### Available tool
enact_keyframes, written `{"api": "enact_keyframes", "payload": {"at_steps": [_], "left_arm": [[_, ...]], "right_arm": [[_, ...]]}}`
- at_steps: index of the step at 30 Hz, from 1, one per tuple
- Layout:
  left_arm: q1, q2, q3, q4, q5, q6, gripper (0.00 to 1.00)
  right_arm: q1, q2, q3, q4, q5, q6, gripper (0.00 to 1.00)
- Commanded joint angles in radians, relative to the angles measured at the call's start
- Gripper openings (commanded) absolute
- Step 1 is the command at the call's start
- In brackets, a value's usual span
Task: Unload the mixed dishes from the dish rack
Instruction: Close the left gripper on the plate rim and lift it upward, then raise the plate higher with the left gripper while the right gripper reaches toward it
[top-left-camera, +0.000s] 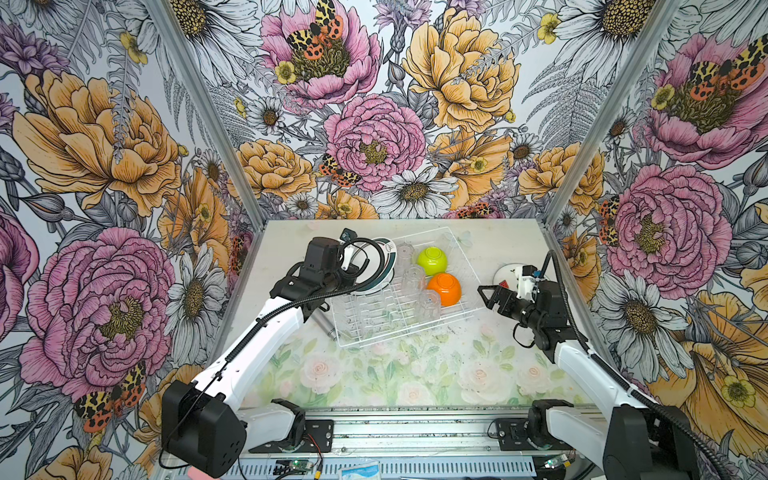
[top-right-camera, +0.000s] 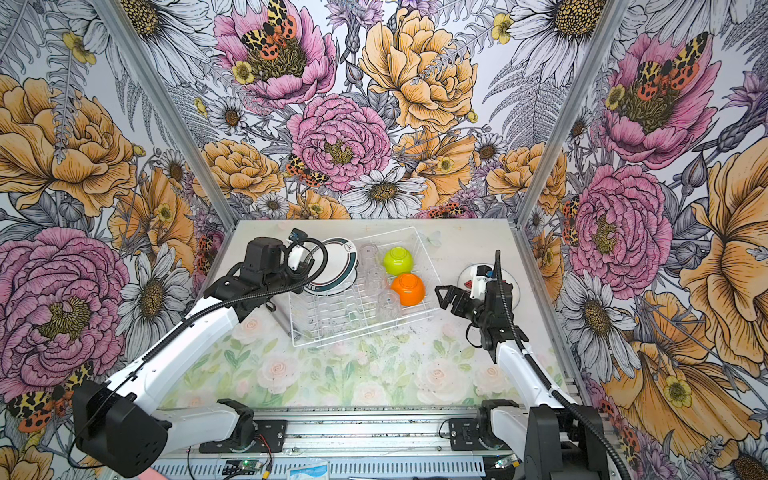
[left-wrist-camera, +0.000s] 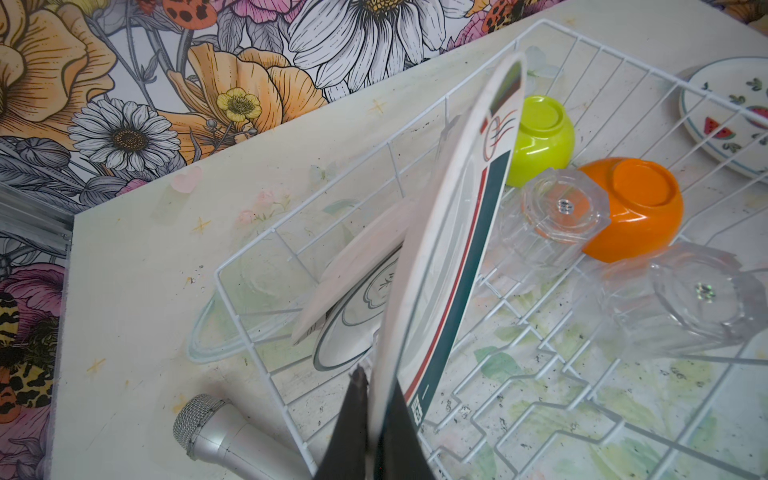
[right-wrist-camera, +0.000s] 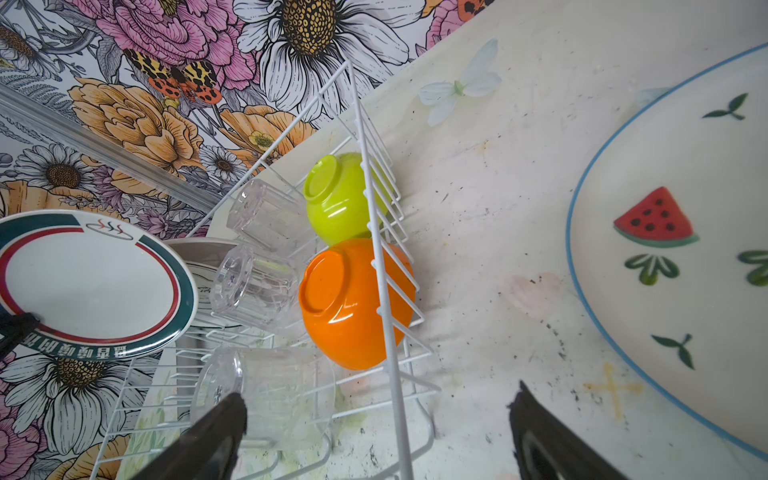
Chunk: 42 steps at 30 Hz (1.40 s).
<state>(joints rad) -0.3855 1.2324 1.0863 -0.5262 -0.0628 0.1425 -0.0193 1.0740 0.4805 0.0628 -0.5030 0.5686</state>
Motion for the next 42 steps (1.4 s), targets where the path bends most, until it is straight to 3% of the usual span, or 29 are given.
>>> {"api": "enact_keyframes", "payload": {"at_steps": [1, 12, 21, 30, 36, 42], "left_arm": [[0.014, -0.048, 0.026, 0.108, 0.025, -0.109, 0.00], [0.013, -0.162, -0.118, 0.337, -0.009, -0.407, 0.00], [0.010, -0.165, -0.149, 0.423, 0.051, -0.579, 0.00], [-0.016, -0.096, -0.166, 0.535, 0.092, -0.664, 0.00], [-0.021, -0.045, -0.249, 0.752, 0.144, -0.816, 0.00], [-0.022, 0.025, -0.250, 0.856, 0.199, -0.884, 0.00]], "right_arm": [[0.002, -0.012, 0.005, 0.037, -0.017, 0.016, 0.99], [0.019, -0.034, 0.013, 0.048, 0.020, 0.049, 1.00], [0.048, -0.071, 0.072, 0.021, -0.017, 0.068, 0.99], [0.161, -0.015, 0.141, 0.061, 0.024, 0.133, 0.99], [0.232, 0.064, 0.230, 0.077, 0.048, 0.178, 0.97], [0.332, 0.098, 0.293, 0.123, 0.130, 0.208, 0.97]]}}
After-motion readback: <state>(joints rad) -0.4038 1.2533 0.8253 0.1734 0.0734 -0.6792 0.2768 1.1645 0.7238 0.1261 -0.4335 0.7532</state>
